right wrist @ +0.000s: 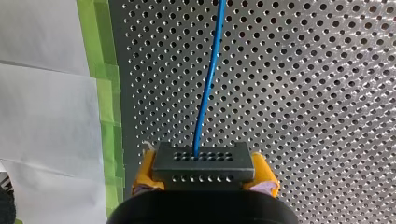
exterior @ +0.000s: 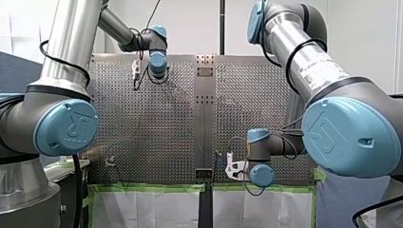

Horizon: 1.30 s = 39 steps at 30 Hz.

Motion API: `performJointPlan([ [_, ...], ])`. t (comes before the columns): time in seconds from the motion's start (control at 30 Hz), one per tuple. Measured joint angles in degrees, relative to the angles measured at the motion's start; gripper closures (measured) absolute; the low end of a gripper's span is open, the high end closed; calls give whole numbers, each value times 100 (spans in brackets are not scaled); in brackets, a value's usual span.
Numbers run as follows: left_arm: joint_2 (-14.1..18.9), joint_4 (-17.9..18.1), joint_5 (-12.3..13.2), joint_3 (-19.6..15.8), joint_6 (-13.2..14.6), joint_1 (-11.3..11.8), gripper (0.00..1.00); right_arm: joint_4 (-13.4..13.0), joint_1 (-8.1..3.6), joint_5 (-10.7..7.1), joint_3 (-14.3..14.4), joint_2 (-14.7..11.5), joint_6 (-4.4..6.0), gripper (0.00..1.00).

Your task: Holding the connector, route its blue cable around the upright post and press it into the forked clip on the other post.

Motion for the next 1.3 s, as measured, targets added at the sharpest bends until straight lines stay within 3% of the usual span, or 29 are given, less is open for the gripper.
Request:
performJointPlan([
  [0.47,-1,-415,-363,538,-406,-40,0,-32,0,-55,-1,0,9,100],
  [0.73,-6,-549,-496,667,-587,-53,0,-42,0,-88,0,0,10,100],
  [1.3,-105,-728,-442,1073,-795,-59,0,-68,17,-105,-1,0,25,100],
])
